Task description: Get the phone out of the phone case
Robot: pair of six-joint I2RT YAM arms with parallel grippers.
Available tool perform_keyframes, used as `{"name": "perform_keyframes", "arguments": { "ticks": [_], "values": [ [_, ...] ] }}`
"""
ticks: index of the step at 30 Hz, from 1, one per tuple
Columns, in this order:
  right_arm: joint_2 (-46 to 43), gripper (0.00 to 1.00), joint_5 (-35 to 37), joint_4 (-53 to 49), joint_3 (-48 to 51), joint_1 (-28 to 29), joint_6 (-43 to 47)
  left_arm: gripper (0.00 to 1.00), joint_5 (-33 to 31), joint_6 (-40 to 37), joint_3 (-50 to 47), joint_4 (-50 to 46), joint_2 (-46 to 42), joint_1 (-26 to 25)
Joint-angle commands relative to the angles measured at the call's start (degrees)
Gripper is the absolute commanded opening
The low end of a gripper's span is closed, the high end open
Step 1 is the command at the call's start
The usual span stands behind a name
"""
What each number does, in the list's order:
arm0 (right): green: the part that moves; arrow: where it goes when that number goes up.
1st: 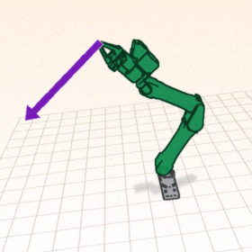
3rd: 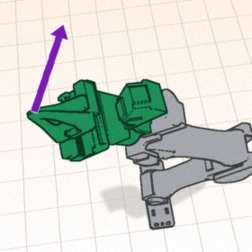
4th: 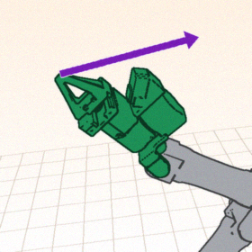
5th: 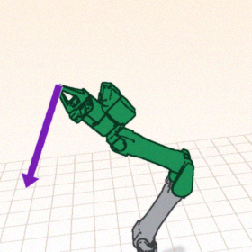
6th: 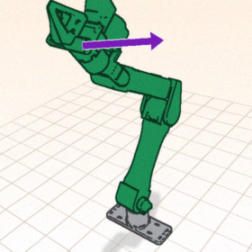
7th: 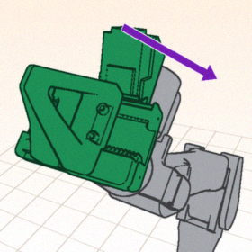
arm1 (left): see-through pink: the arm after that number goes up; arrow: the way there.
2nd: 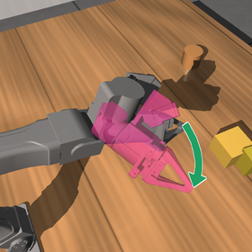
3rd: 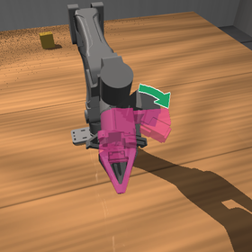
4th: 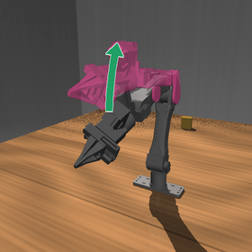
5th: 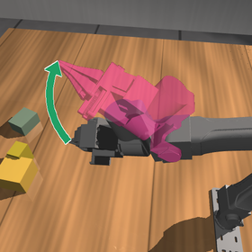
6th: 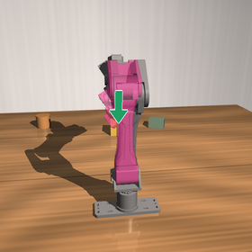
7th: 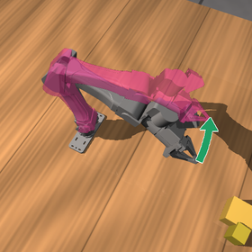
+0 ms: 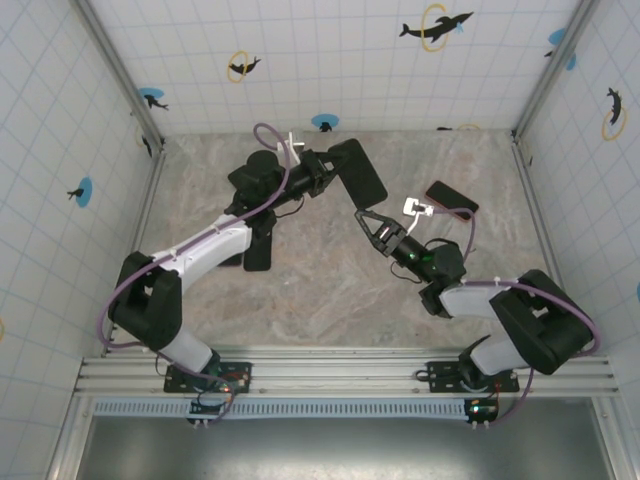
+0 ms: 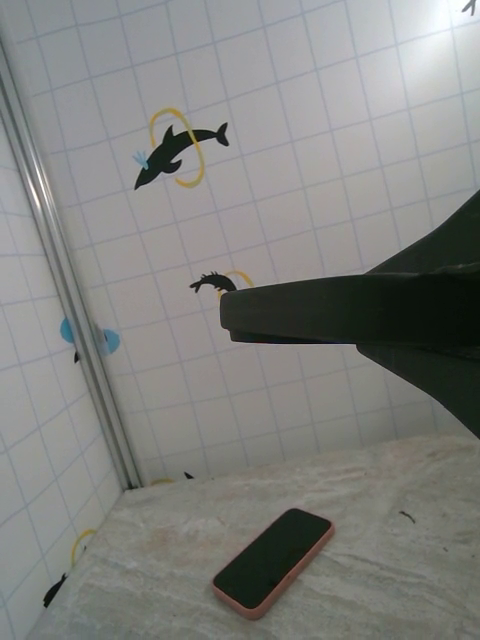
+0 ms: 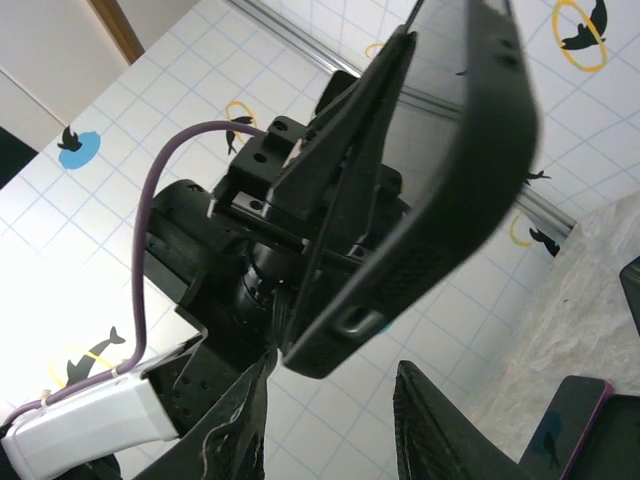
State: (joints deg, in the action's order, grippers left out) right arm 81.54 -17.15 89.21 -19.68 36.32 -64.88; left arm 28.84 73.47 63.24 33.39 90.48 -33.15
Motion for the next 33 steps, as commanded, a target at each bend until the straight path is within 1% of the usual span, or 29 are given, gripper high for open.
{"name": "perform_keyframes", "arguments": {
  "ticks": [1, 8, 16, 20, 25, 30, 33],
  "values": [
    [-1.3, 0.37, 1.2, 11.1, 1.4, 0.1, 0.2, 0.00, 0.7, 0.2, 0.7, 4.0, 0.4, 0.3],
    [-0.3, 0.36, 1.8, 9.9, -0.6, -1.0, -2.0, 0.00, 1.0, 1.3, -1.3, 5.2, -0.1, -0.5],
    [0.8, 0.31, 0.9, 8.6, -2.1, -0.9, -2.3, 0.00, 1.2, 1.7, -1.1, 5.6, 0.0, -0.8],
    [1.3, 0.27, 0.2, 7.3, -2.0, -0.7, -0.9, 0.00, 1.3, 2.7, -0.9, 6.3, 0.0, -0.8],
    [1.3, 0.22, 0.8, 3.0, -1.6, -1.1, 0.9, 0.00, 1.3, 3.2, -0.5, 6.2, -0.6, -1.2],
    [1.4, 0.15, 0.1, -0.7, -1.5, -1.4, 4.5, 0.00, 1.7, 4.0, -0.4, 5.6, -1.2, -1.3],
    [1.3, 0.14, -0.2, -2.0, -1.2, -1.9, 6.4, 0.00, 1.8, 5.1, -0.9, 5.8, -1.7, -1.6]
  ]
}}
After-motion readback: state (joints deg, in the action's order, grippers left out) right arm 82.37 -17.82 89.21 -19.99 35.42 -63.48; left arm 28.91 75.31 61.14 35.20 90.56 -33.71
